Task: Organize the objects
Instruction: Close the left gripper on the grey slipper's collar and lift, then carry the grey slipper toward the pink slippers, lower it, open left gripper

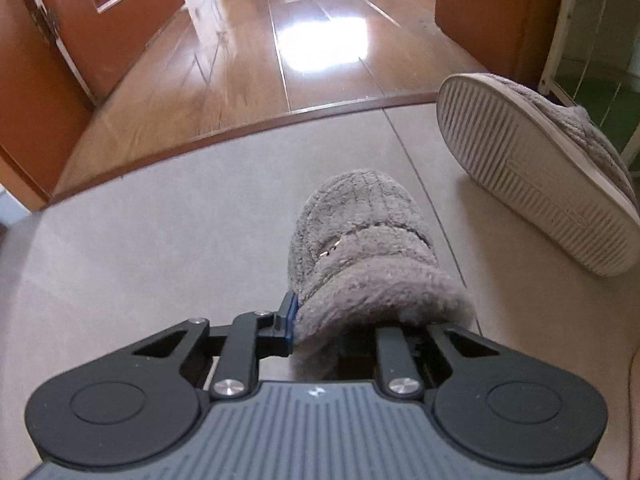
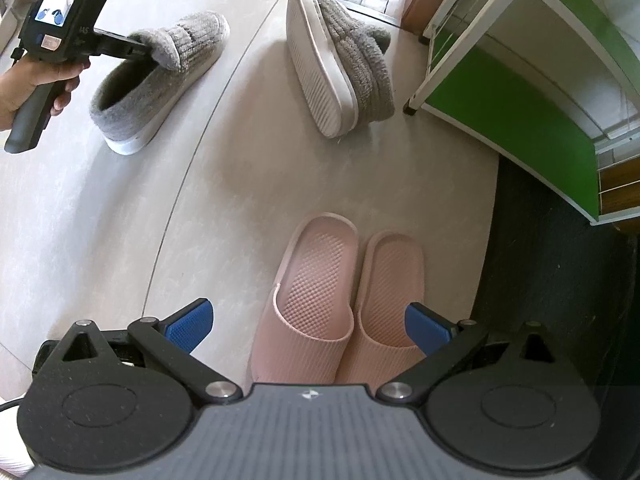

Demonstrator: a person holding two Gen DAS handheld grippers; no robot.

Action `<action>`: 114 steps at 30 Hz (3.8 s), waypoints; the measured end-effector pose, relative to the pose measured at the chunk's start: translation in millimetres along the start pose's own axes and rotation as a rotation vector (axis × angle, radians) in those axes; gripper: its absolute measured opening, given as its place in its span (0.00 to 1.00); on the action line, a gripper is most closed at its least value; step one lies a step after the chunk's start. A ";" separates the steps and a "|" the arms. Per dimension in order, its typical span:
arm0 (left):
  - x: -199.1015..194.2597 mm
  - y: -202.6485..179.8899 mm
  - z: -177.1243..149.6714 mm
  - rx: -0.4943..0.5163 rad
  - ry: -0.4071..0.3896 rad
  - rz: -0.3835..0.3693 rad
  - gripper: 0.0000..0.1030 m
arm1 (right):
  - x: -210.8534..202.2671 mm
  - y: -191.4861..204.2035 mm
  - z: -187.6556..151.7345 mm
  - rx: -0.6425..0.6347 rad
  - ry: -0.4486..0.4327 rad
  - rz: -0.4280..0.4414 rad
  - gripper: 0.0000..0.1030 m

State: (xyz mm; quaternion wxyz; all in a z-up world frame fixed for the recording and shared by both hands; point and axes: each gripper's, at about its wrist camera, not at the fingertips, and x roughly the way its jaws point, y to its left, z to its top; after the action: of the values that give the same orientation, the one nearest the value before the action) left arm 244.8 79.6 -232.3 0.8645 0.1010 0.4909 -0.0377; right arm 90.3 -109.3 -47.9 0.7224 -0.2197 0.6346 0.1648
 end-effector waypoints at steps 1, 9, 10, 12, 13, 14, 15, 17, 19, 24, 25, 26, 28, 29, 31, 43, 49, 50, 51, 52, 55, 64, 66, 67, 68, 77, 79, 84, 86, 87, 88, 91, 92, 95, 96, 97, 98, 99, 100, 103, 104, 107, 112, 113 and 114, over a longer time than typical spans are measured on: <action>-3.2 -1.5 -2.7 0.012 -0.011 0.004 0.13 | -0.3 0.2 -0.1 -0.001 0.000 0.001 1.00; -29.6 -1.9 -19.4 0.008 -0.024 -0.021 0.11 | -2.4 -4.5 -0.6 0.011 0.004 0.011 1.00; -34.1 -1.1 -21.0 0.005 -0.028 -0.032 0.10 | -2.4 -4.9 -0.6 0.013 0.002 0.009 1.00; -44.1 -1.1 -27.8 0.008 -0.029 -0.050 0.10 | -2.2 -4.4 -0.3 0.015 0.001 0.009 1.00; -50.3 -1.9 -32.7 0.015 -0.031 -0.063 0.09 | -1.5 -4.1 -0.2 0.014 0.003 0.011 1.00; -56.5 -1.2 -37.2 0.016 -0.029 -0.074 0.08 | -0.4 -3.1 -0.2 0.013 0.008 0.011 1.00; -62.4 -1.7 -42.3 0.011 -0.023 -0.090 0.08 | 0.6 -2.5 0.3 0.009 0.012 0.011 1.00; -76.5 -3.1 -54.1 0.007 -0.013 -0.126 0.08 | 2.5 0.7 0.9 0.002 0.018 0.010 1.00; -92.7 -9.1 -69.1 0.033 -0.011 -0.144 0.08 | 4.3 4.1 1.8 -0.007 0.021 0.005 1.00; -119.9 -16.0 -107.5 0.034 0.017 -0.211 0.03 | 9.0 11.8 2.3 -0.024 0.021 -0.007 1.00; -123.1 -15.5 -114.7 0.022 0.022 -0.223 0.00 | 11.1 13.3 2.1 -0.027 0.025 -0.008 1.00; -126.3 -14.9 -120.5 0.012 0.023 -0.236 0.00 | 13.5 14.9 2.0 -0.030 0.032 -0.012 1.00; -130.7 -14.7 -129.0 0.011 0.043 -0.249 0.00 | 17.6 19.8 1.5 -0.039 0.038 -0.010 1.00; -132.3 -14.1 -131.7 0.008 0.049 -0.249 0.01 | 18.7 22.4 0.9 -0.048 0.039 -0.004 1.00; -135.0 -10.6 -135.0 0.004 0.058 -0.255 0.03 | 19.0 29.4 -0.3 -0.068 0.026 0.011 1.00; -121.7 -10.6 -121.7 0.042 -0.011 -0.169 0.68 | 28.3 63.9 -5.7 -0.180 -0.188 -0.004 1.00; -87.6 -41.6 -104.0 0.184 -0.036 -0.064 0.38 | 19.7 64.1 -8.6 -0.139 -0.210 0.053 1.00; -85.5 -42.3 -102.1 0.193 -0.035 -0.061 0.27 | 19.3 63.3 -8.6 -0.142 -0.213 0.058 1.00; -83.9 -40.4 -100.5 0.185 -0.028 -0.081 0.20 | 18.8 61.9 -9.1 -0.140 -0.218 0.061 1.00; -84.3 -38.6 -99.7 0.164 -0.028 -0.083 0.16 | 18.5 60.4 -9.0 -0.133 -0.220 0.060 1.00; -88.0 -35.2 -102.8 0.170 -0.047 -0.076 0.11 | 20.7 56.9 -11.8 -0.113 -0.213 0.066 1.00; -133.5 -28.4 -124.0 0.160 -0.047 -0.181 0.09 | 31.9 41.9 -10.0 -0.033 -0.168 0.074 1.00; -146.7 -32.6 -133.2 0.167 -0.049 -0.199 0.09 | 32.9 41.9 -7.5 -0.039 -0.171 0.073 1.00; -154.0 -34.3 -138.8 0.162 -0.045 -0.221 0.09 | 32.8 42.9 -7.7 -0.042 -0.172 0.068 1.00; -159.6 -36.2 -143.2 0.161 -0.040 -0.234 0.09 | 32.5 44.3 -8.4 -0.048 -0.176 0.065 1.00; -185.0 -35.7 -158.1 0.115 0.004 -0.413 0.43 | 39.5 55.7 -17.1 -0.137 -0.170 0.107 1.00; -185.6 -35.2 -157.1 0.123 0.002 -0.379 0.48 | 37.9 59.8 -19.7 -0.175 -0.183 0.132 1.00; -177.9 -26.8 -159.5 0.106 0.005 -0.314 0.57 | 35.3 73.2 -23.3 -0.317 -0.209 0.194 1.00; -172.8 -23.8 -161.0 0.116 0.007 -0.276 0.59 | 34.6 84.0 -22.3 -0.404 -0.223 0.230 1.00; -170.4 -20.2 -161.6 0.109 0.010 -0.258 0.59 | 38.1 91.9 -17.8 -0.466 -0.226 0.239 1.00; -167.7 -16.7 -161.5 0.099 0.013 -0.241 0.59 | 40.7 102.1 -15.6 -0.535 -0.224 0.240 1.00; -161.1 -4.0 -159.7 0.070 0.001 -0.197 0.60 | 48.1 134.2 -13.3 -0.725 -0.230 0.253 0.99; -159.1 -0.1 -159.1 0.057 -0.001 -0.186 0.60 | 51.9 144.3 -14.3 -0.771 -0.230 0.256 0.96; -153.5 10.0 -159.1 0.021 0.001 -0.166 0.60 | 69.5 171.5 -21.4 -0.841 -0.194 0.223 0.92; -152.7 12.5 -160.4 0.011 0.004 -0.164 0.60 | 76.2 177.4 -23.6 -0.824 -0.178 0.199 0.92; -151.8 14.1 -161.7 0.004 0.010 -0.165 0.60 | 82.5 179.9 -25.1 -0.790 -0.154 0.189 0.91; -151.5 14.2 -163.4 0.003 0.012 -0.170 0.60 | 89.1 180.3 -24.9 -0.733 -0.124 0.189 0.91; -150.4 14.5 -164.4 0.005 0.013 -0.174 0.61 | 96.4 177.5 -26.2 -0.656 -0.084 0.201 0.90; -148.4 13.0 -164.4 0.010 0.017 -0.173 0.61 | 103.8 174.6 -27.7 -0.586 -0.040 0.222 0.87; -146.3 10.2 -166.4 0.018 0.027 -0.171 0.61 | 122.6 166.4 -36.5 -0.437 0.068 0.253 0.53; -147.0 10.2 -167.2 0.016 0.029 -0.172 0.61 | 126.2 164.0 -39.3 -0.411 0.087 0.273 0.40; -144.8 9.4 -165.9 0.016 0.031 -0.174 0.61 | 122.5 158.9 -46.3 -0.392 0.068 0.310 0.16; -144.7 8.1 -163.2 0.011 0.030 -0.176 0.61 | 117.6 152.7 -48.7 -0.517 0.023 0.215 0.14; -144.9 7.7 -163.3 0.014 0.029 -0.178 0.61 | 117.9 148.0 -46.0 -0.532 0.016 0.195 0.14; -145.4 7.2 -164.1 0.020 0.027 -0.178 0.61 | 117.5 142.7 -41.7 -0.545 0.007 0.174 0.14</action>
State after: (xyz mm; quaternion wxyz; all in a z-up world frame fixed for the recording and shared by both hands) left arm 33.1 116.4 -188.4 0.8500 0.0661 0.5093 -0.1178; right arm -2.2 -14.9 -183.6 0.6176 -0.3513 0.5857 0.3900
